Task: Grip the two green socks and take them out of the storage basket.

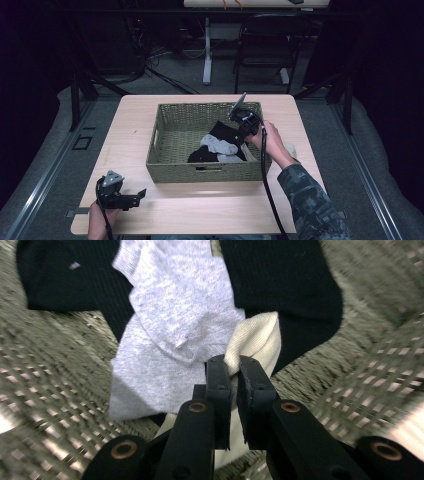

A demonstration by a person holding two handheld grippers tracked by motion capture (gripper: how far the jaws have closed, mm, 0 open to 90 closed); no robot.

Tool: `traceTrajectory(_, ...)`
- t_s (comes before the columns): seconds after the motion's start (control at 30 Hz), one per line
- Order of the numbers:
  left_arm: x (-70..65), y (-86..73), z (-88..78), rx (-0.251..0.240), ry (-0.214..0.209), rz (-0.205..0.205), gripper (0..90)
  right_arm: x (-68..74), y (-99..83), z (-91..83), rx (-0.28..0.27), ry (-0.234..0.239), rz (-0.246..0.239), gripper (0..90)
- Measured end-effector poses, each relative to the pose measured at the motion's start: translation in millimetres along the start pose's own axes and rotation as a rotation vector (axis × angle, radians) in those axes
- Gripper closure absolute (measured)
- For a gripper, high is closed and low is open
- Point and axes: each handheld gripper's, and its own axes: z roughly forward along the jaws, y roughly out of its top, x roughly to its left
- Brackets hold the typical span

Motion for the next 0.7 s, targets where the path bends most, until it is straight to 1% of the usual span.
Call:
traceTrajectory(0.03, -0.2, 0.1, 0.2, -0.002, 0.000, 0.000, 0.2, 0.3, -1.1, -3.4, -0.023, -0.001, 0.004, 84.9)
traceTrajectory(0.07, -0.3, 0.3, 0.3, -0.002, 0.000, 0.001, 0.1, -0.4, -1.3, -8.8, -0.022, -0.004, -0.005, 84.8)
traceTrajectory(0.13, -0.3, 0.5, 0.9, -0.001, 0.000, 0.000, 0.2, -0.5, -2.4, -17.7, -0.041, -0.001, -0.004, 84.9)
traceTrajectory(0.2, 0.2, 1.2, 1.0, 0.006, -0.002, 0.004, 0.2, -1.0, -3.3, -26.4, -0.048, -0.008, -0.012, 84.9)
traceTrajectory(0.23, -0.1, 1.6, 1.8, 0.001, -0.001, 0.003, 0.2, -1.5, -2.9, -31.4, -0.044, -0.002, -0.022, 84.9)
traceTrajectory(0.27, -0.1, 2.2, 2.4, 0.002, -0.004, 0.004, 0.2, -0.9, -4.0, -34.5, -0.069, -0.007, -0.013, 85.0)
traceTrajectory(0.3, -0.1, 3.0, 3.2, 0.007, -0.007, 0.009, 0.1, -0.9, -4.1, -39.0, -0.074, -0.005, -0.019, 84.9)
traceTrajectory(0.37, -0.9, 3.4, 5.5, 0.012, -0.002, 0.009, 0.2, 0.1, -4.4, -46.2, -0.100, -0.008, -0.020, 85.0)
traceTrajectory(0.4, -0.8, 3.0, 5.5, 0.014, -0.002, 0.008, 0.2, 0.4, -4.2, -49.9, -0.099, -0.011, -0.028, 85.0)
traceTrajectory(0.43, -0.1, 2.6, 4.7, 0.016, -0.005, 0.010, 0.2, 0.6, -3.9, -53.0, -0.104, -0.012, -0.034, 85.1)
traceTrajectory(0.47, 0.0, 2.1, 4.2, 0.008, -0.001, 0.004, 0.1, 1.8, -4.1, -55.0, -0.123, -0.010, -0.026, 85.1)
traceTrajectory(0.5, 0.3, 1.8, 3.1, 0.005, -0.003, 0.003, 0.2, 1.8, -3.8, -58.7, -0.118, -0.011, -0.032, 85.1)
traceTrajectory(0.53, 0.4, 1.4, 2.3, 0.006, 0.002, 0.004, 0.2, 2.3, -3.7, -61.3, -0.128, -0.015, -0.031, 85.1)
traceTrajectory(0.57, 0.5, 0.8, 1.9, 0.005, 0.001, 0.003, 0.2, 2.2, -3.7, -64.0, -0.132, -0.018, -0.040, 85.1)
traceTrajectory(0.6, 0.3, 0.1, 1.5, 0.005, 0.000, 0.000, 0.1, 3.3, -3.7, -66.0, -0.145, -0.009, -0.030, 85.1)
traceTrajectory(0.67, 0.8, -0.9, -0.6, 0.007, 0.003, 0.002, 0.2, 4.6, -3.3, -70.3, -0.150, -0.015, -0.039, 85.1)
traceTrajectory(0.7, 0.7, -1.8, -1.2, 0.001, 0.006, -0.003, 0.2, 5.6, -2.8, -71.6, -0.159, -0.012, -0.040, 85.1)
